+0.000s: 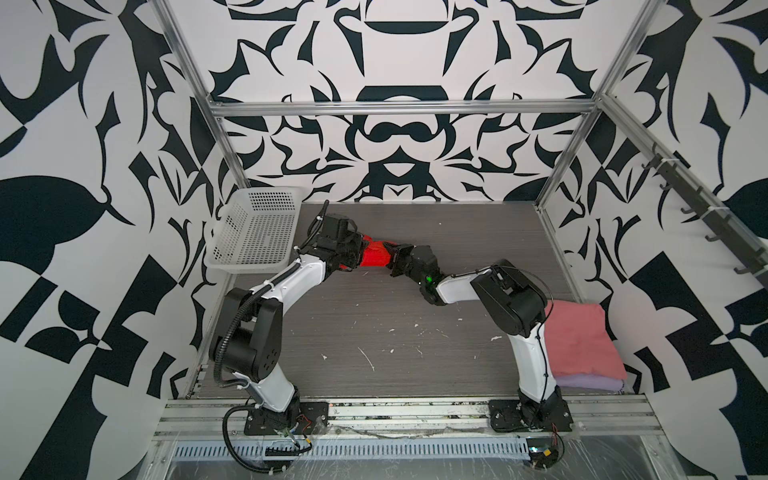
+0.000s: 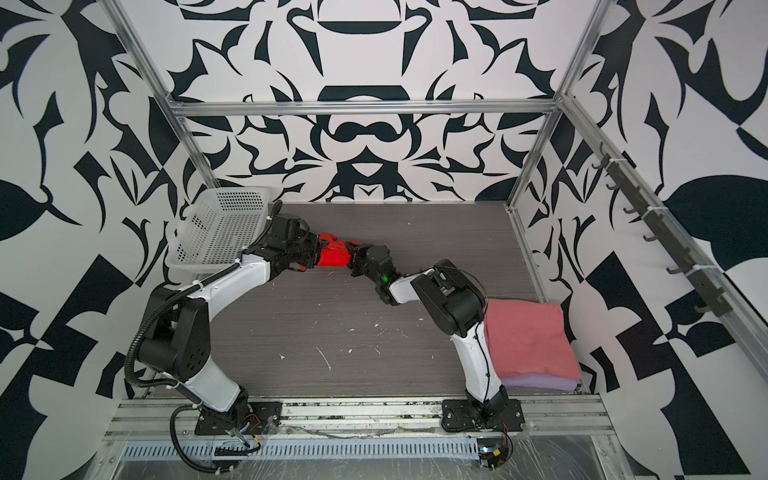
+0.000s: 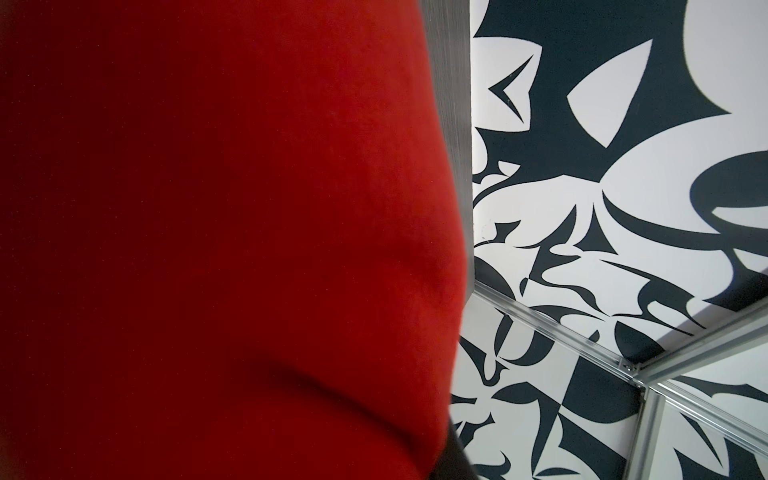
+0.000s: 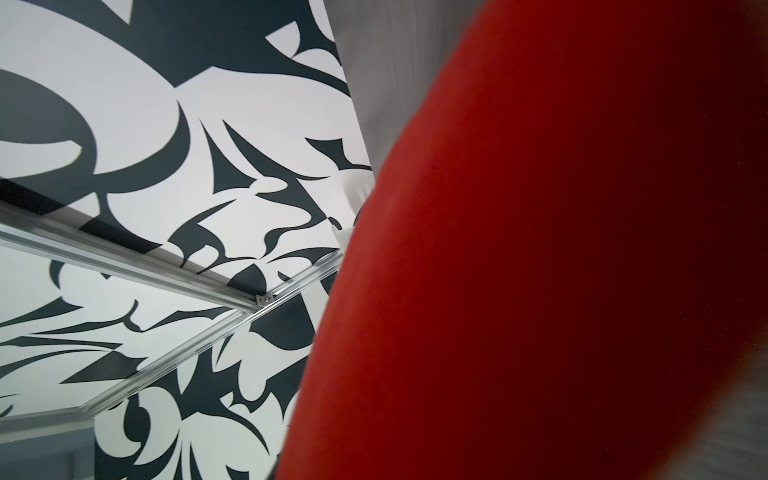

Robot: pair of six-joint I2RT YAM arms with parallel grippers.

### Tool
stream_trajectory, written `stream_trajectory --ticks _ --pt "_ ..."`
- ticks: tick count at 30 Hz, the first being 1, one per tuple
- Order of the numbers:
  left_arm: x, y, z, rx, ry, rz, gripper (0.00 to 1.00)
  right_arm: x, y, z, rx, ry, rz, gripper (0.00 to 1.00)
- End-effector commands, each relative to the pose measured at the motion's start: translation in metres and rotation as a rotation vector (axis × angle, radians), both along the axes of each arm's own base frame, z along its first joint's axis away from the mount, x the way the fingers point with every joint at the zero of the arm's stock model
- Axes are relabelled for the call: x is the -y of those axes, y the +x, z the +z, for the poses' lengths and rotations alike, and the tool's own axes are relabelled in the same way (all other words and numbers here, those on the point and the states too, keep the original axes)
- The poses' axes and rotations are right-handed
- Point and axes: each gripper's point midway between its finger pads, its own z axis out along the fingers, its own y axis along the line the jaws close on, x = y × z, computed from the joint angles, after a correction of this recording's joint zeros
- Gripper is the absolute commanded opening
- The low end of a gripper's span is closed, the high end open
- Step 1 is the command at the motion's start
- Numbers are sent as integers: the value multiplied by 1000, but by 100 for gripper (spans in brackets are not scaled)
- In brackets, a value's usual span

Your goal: Fold and stack the t-shirts

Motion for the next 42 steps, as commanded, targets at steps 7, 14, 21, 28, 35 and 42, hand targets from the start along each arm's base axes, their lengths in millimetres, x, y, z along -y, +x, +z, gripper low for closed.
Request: stream_trajectory --ticks 7,14,21,28,35,42 --pt "-12 -20 15 31 43 -2 15 3 -5 20 62 -185 112 0" --pt "-23 -39 21 54 256 -154 89 46 3 45 165 -538 159 0" --pt "-48 -68 19 72 454 -248 99 100 22 84 221 -845 198 0" --pt "-48 -72 5 70 439 -240 99 207 33 97 101 -1116 144 0" --pt "-38 -57 4 90 423 -263 99 324 11 102 -42 -1214 49 0" --pt "-24 -46 -6 78 387 -299 99 416 -40 105 -160 -1216 -27 0"
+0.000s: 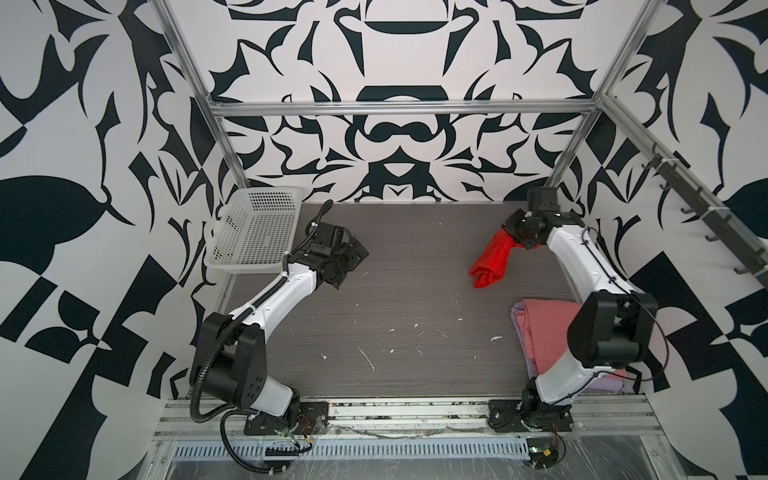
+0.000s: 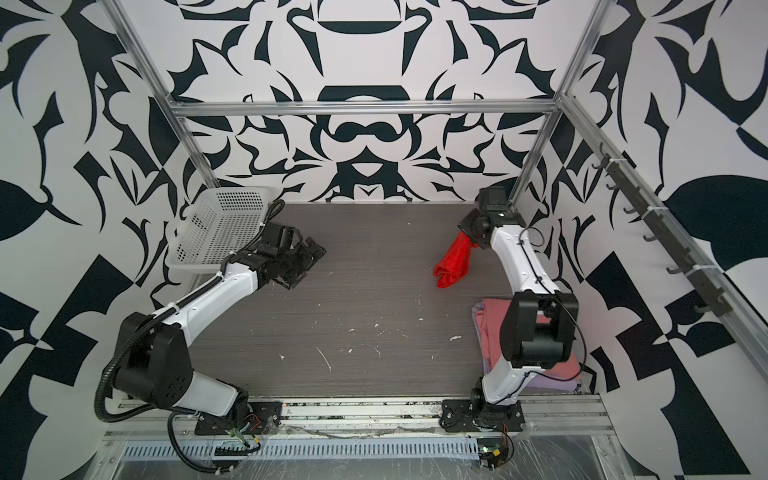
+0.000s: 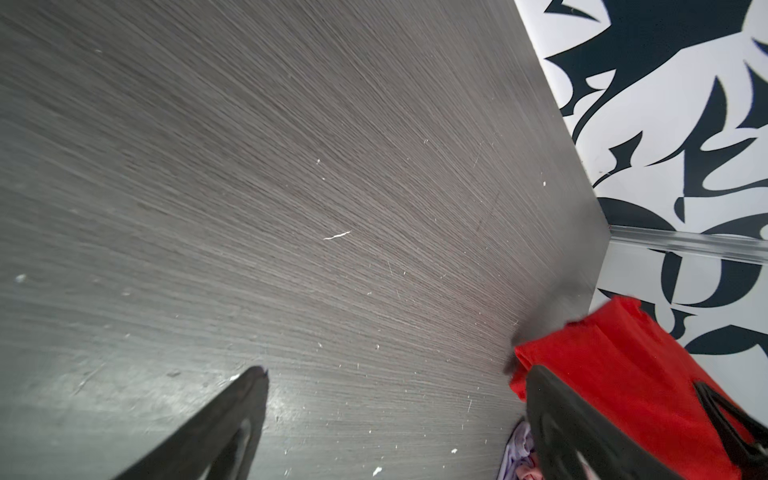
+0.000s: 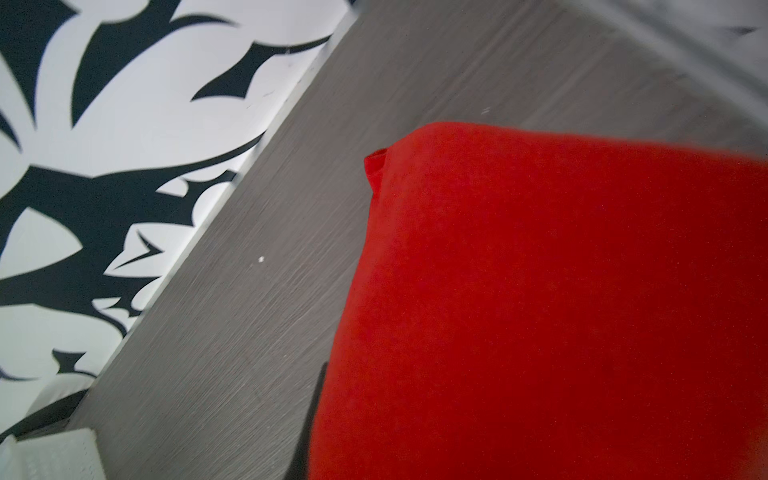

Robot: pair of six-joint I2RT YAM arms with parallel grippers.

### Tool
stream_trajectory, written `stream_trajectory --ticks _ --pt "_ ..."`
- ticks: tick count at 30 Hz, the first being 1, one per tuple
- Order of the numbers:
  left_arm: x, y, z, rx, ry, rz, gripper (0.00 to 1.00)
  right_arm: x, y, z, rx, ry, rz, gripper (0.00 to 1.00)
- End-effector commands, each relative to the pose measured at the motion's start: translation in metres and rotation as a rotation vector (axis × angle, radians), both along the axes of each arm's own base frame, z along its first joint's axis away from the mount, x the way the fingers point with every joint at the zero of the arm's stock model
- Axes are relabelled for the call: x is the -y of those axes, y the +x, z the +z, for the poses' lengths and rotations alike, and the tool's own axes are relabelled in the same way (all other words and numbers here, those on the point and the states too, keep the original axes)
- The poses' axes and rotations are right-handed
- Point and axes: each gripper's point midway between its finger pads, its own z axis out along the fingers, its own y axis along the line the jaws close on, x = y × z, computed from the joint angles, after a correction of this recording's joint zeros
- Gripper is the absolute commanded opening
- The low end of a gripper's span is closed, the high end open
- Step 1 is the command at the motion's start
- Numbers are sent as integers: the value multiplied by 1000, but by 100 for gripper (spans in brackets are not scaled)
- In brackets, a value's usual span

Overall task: Fold and stack the t-shirts
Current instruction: 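Carry the red shirt with the right gripper onto the pink stack, then lower and flatten the red shirt on the pink stack with the right gripper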

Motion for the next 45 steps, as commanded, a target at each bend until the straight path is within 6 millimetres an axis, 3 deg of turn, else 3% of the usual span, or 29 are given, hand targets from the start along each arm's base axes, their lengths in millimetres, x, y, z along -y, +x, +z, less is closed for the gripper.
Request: stream_trajectory --ticks 1,12,18,26,33,45 --pt "9 9 8 21 -29 -26 99 21 -32 14 4 10 15 0" --pt "16 14 -3 -1 -60 -27 99 87 -94 27 27 87 -125 0" --pt "21 15 -6 -8 -72 -31 99 108 -115 35 60 106 -175 0" --pt "25 17 -10 -18 -76 -46 99 114 -125 14 85 201 -184 0" --pt "27 19 -13 -28 -81 -48 99 117 -149 8 48 134 -186 0" --pt "34 24 -14 -35 -93 -71 99 114 -179 -50 -71 189 -199 0"
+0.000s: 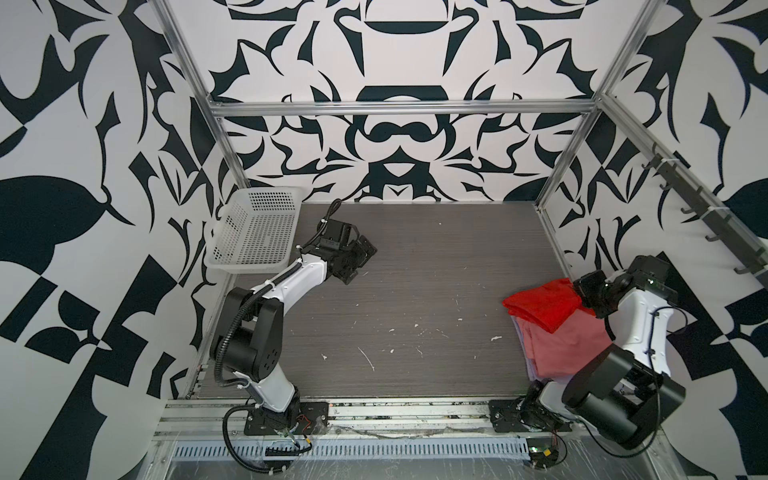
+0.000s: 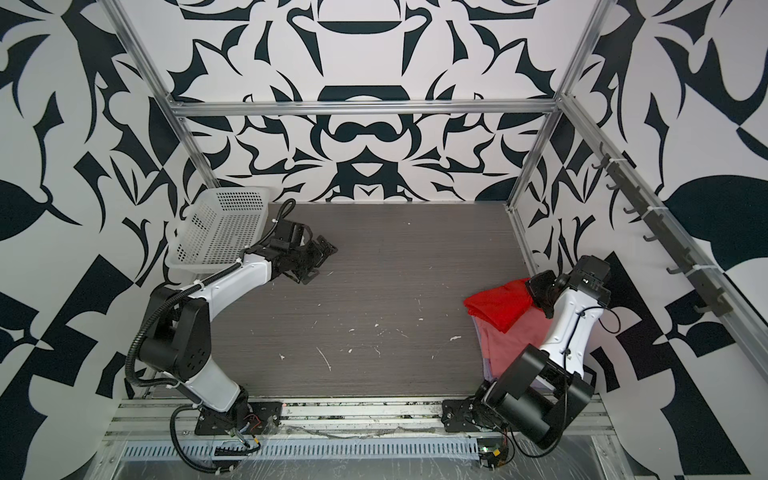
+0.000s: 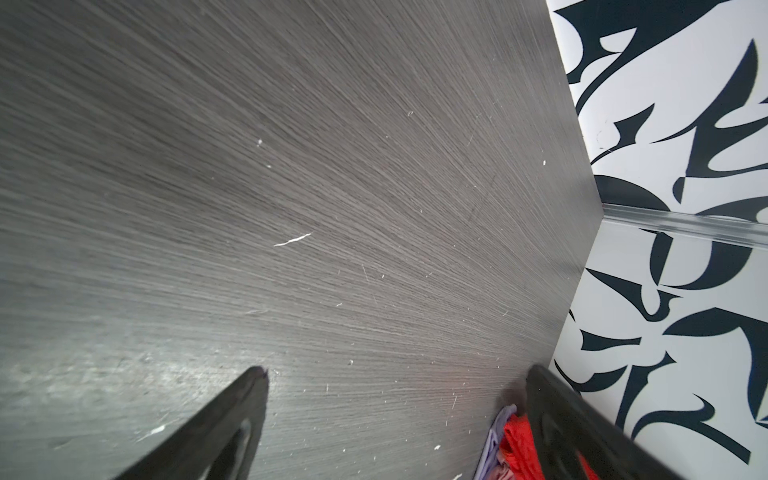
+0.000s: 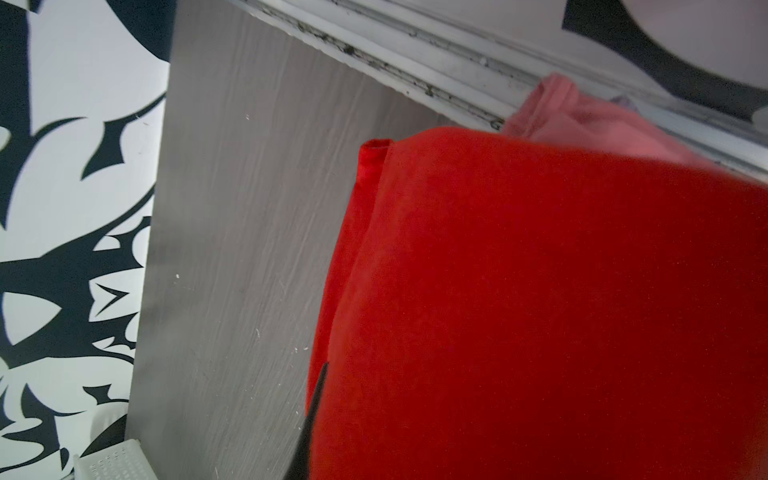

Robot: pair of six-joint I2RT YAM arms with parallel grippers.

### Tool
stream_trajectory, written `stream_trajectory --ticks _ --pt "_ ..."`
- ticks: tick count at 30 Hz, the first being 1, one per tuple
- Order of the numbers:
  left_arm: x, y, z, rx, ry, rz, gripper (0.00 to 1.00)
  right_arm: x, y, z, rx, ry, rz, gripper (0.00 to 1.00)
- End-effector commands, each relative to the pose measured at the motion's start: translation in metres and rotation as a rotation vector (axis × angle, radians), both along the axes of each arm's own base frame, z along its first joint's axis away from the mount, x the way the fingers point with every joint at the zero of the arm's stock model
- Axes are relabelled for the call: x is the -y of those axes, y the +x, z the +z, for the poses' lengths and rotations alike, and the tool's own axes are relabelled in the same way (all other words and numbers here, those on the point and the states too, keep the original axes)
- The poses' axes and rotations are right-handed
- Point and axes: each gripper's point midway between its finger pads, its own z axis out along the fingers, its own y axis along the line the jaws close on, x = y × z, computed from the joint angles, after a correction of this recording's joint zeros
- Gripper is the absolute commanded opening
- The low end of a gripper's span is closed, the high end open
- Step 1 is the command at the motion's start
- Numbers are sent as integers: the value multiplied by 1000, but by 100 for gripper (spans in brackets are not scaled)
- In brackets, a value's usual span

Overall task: Fold and stack the t-shirts
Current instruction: 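Lower and flatten the red shirt on the pink stack with the right gripper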

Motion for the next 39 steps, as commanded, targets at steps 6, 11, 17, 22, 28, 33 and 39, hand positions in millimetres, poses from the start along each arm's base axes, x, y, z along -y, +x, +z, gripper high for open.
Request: stream_trajectory --ticks 6,11,17,22,28,33,39 --pt "4 2 5 9 -6 -10 99 4 -12 -15 -27 -9 5 0" --pt "2 1 3 6 -4 -6 99 10 -16 -12 -43 -34 -6 0" --pt "2 0 0 3 -3 -3 99 31 -8 23 -21 -140 -6 0" --pt "8 4 -1 -2 -23 -18 99 34 16 51 115 -119 -13 0" --pt "7 3 -2 2 -23 -12 99 38 -2 52 16 -201 12 0" --pt "6 -1 -7 -8 -22 -11 99 33 -33 38 -114 -244 19 0" --pt "8 -1 -7 -11 -26 -26 99 37 -60 7 -229 -262 -29 0"
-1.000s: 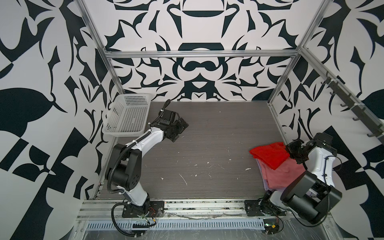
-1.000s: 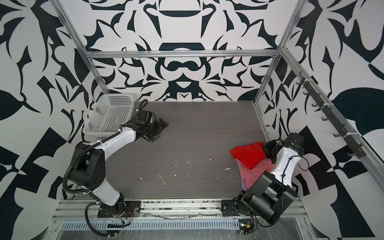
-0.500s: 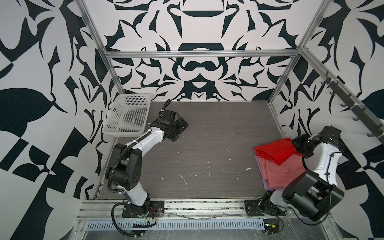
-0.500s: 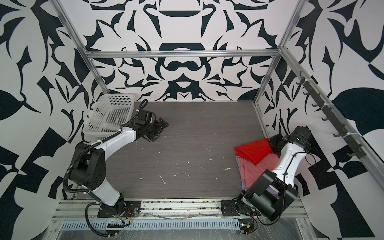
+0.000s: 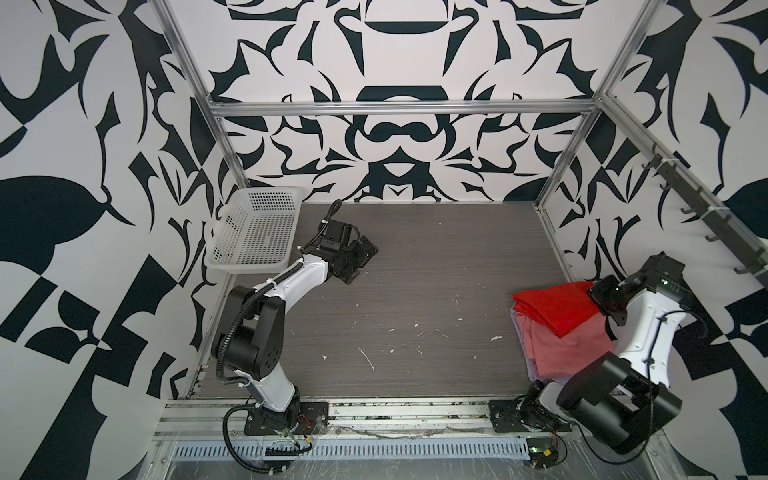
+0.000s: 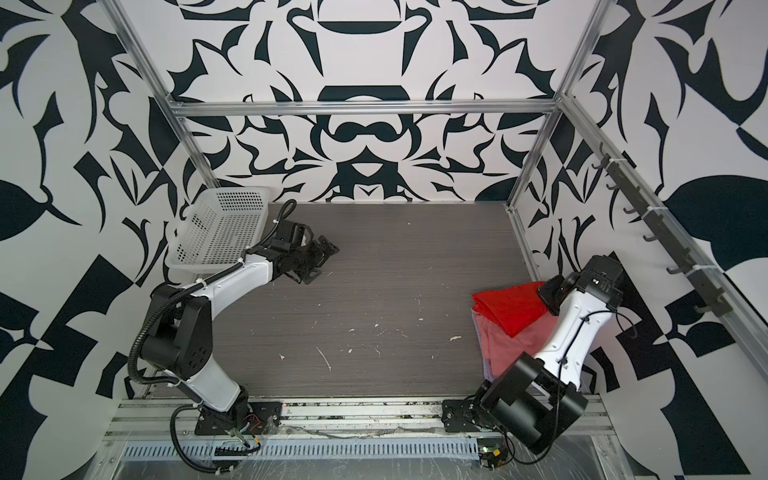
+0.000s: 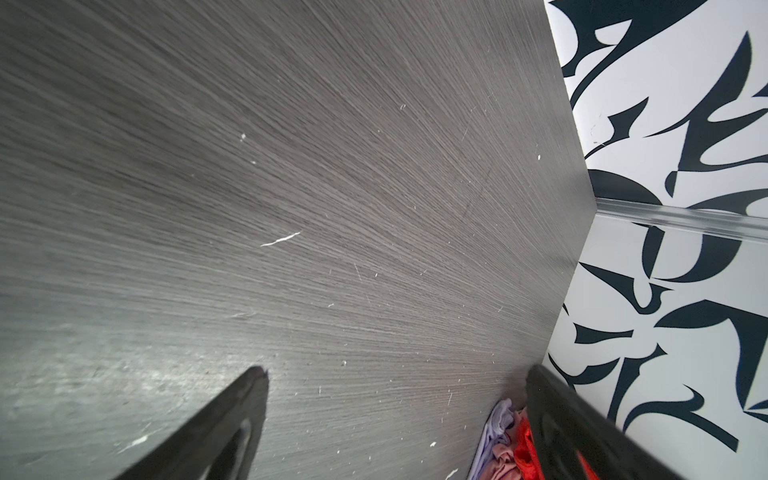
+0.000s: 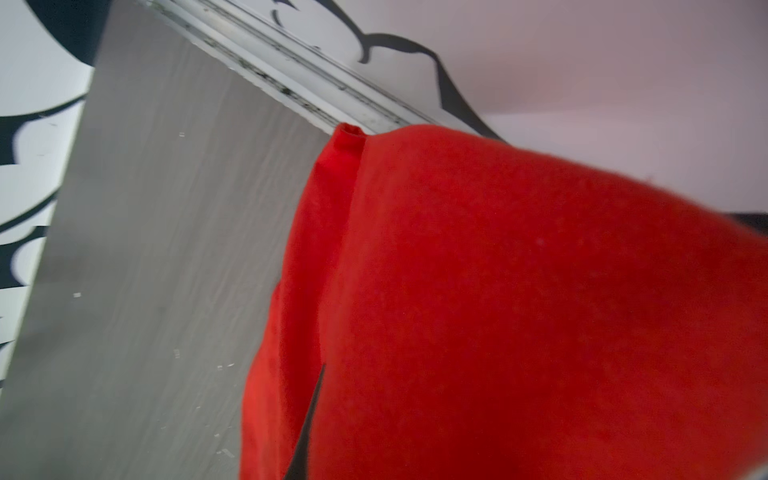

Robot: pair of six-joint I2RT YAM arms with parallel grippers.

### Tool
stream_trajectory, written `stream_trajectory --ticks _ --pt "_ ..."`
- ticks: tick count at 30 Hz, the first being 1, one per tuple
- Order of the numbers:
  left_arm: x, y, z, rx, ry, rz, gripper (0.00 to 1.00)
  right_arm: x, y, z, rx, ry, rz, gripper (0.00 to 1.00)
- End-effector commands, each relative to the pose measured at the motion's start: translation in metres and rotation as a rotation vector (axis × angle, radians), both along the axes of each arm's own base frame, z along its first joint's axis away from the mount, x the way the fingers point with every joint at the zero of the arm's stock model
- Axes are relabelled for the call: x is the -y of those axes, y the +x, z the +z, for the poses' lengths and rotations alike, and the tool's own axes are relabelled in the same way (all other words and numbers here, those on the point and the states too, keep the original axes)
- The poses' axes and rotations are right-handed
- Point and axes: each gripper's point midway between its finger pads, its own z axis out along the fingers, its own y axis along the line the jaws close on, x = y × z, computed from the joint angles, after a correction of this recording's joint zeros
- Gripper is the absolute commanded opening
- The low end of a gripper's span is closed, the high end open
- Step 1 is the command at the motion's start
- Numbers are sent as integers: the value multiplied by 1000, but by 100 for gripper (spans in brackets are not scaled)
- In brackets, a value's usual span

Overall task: Fold and stack the t-shirts
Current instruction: 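Lower and flatten the red shirt on the pink stack with the right gripper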

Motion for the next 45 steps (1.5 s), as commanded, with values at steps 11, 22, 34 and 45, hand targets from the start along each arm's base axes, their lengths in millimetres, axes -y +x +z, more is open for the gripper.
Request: stream_trajectory --ticks 11,22,34,45 --pt "-1 -5 -5 -8 1 0 99 12 -50 -82 -277 67 -179 0" --pt "-2 0 -10 -7 7 11 99 19 -105 -94 -389 80 -405 12" --pt "1 6 -16 -18 7 8 99 30 -107 -45 -252 4 -507 40" --pt "8 16 -11 -14 -2 -14 99 25 -86 31 9 -17 -571 39"
